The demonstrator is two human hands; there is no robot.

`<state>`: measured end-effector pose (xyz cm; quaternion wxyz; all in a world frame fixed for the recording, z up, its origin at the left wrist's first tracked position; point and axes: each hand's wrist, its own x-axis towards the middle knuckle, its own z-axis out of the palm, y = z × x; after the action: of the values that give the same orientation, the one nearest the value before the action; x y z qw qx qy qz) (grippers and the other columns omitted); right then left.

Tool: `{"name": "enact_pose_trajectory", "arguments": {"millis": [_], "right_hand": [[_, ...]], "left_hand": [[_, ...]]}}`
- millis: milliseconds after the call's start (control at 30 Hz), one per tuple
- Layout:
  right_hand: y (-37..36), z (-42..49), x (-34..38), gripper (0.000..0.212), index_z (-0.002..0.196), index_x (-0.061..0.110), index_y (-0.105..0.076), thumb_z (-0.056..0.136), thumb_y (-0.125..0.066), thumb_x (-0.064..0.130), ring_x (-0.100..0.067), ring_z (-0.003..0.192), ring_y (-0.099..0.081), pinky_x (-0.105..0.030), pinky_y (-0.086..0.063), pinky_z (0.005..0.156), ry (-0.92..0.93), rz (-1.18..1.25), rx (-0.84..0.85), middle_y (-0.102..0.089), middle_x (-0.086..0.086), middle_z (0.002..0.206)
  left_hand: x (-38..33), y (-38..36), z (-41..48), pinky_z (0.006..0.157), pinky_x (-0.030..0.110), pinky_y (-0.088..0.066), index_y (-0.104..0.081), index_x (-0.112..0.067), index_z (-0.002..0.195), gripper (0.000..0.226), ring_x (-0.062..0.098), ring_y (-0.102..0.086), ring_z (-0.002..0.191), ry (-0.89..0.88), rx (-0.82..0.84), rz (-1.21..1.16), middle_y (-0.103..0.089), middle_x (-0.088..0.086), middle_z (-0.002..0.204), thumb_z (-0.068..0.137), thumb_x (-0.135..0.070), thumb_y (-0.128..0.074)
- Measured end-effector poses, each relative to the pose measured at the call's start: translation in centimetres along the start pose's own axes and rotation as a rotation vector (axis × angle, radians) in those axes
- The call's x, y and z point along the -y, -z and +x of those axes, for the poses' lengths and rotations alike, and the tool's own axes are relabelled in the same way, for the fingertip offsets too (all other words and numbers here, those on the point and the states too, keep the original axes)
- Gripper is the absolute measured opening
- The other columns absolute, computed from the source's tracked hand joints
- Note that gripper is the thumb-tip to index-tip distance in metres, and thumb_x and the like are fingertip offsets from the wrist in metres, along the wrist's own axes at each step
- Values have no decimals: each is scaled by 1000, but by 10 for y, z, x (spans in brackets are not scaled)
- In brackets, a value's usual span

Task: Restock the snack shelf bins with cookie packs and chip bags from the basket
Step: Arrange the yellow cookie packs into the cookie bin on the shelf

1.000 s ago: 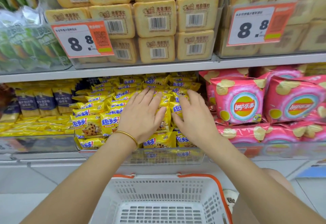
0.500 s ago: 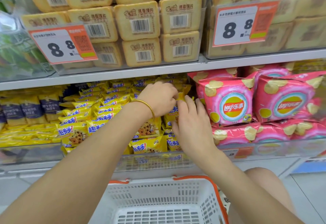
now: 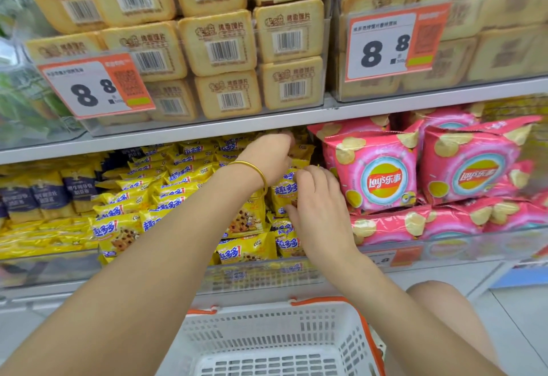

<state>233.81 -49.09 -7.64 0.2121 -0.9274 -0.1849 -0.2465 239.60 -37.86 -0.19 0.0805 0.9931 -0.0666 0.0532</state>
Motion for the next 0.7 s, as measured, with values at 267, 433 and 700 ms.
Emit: {"name": "enact_pose_trajectory", "arguments": {"millis": [267, 433, 700], "right_hand": [[-1, -1, 1, 55, 109, 4, -55, 64, -84, 17, -42, 113, -53, -49, -50, 91, -12, -20, 5, -58, -14, 118], [-2, 3, -2, 58, 111, 2, -56, 62, -84, 14, -40, 113, -54, -47, -50, 89, -10, 36, -10, -58, -16, 119], [2, 2, 1, 57, 107, 4, -57, 61, -86, 18, -43, 118, -52, -49, -52, 87, -31, -16, 54, -60, -16, 118]], "left_hand": [[-1, -1, 6, 92, 36, -48, -64, -12, 111, 25, 24, -58, 105, 24, -4, -31, -63, 8, 113, 88, -22, -63], [0, -9, 2, 93, 38, -45, -62, -11, 112, 25, 26, -56, 108, 14, -157, -119, -62, 9, 114, 88, -19, -60], [2, -2, -20, 98, 37, -39, -58, -15, 123, 31, 27, -49, 116, -30, -202, -41, -57, 6, 124, 94, -23, -50]]}}
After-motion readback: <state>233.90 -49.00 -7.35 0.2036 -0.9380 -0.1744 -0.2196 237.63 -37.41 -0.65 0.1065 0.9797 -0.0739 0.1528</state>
